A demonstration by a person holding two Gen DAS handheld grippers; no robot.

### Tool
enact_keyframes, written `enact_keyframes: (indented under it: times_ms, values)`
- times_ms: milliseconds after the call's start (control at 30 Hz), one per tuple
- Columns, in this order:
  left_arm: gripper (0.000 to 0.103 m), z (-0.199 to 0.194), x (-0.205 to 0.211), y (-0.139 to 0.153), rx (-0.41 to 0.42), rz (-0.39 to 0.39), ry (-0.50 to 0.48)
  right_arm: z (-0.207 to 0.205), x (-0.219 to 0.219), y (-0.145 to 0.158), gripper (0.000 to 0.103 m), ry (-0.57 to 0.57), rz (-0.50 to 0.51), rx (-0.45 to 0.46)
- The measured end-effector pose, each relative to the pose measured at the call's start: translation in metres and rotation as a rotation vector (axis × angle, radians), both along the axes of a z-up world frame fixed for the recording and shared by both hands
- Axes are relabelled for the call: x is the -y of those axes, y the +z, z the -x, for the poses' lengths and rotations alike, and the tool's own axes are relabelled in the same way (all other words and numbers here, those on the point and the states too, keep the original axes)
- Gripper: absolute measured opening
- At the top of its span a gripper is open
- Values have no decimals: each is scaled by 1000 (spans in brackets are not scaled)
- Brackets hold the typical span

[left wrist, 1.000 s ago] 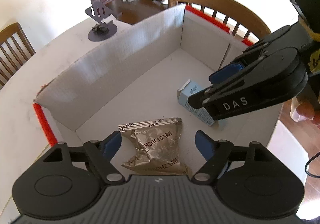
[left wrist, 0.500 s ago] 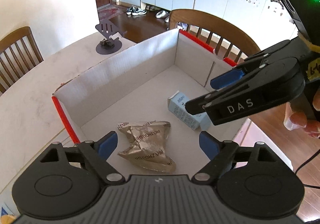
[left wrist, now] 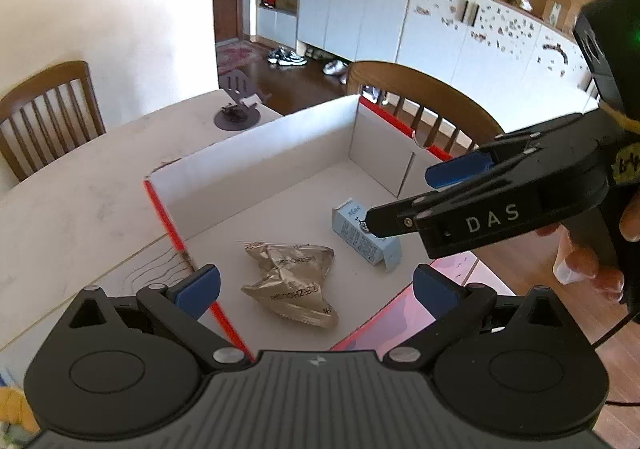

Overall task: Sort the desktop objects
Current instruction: 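Move both tools back from the shoebox to the snack pile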

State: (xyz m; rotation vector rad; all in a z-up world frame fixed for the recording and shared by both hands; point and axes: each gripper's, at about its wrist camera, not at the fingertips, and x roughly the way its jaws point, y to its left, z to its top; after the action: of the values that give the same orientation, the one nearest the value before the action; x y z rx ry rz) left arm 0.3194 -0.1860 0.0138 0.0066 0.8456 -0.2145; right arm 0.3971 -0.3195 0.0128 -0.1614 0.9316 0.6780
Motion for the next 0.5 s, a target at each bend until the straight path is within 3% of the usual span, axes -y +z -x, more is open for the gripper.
enact_keyframes:
  times_ms: [500]
  values:
    - [103,70,-35,15,80,13,37,59,-16,12,78,-45,-35,52]
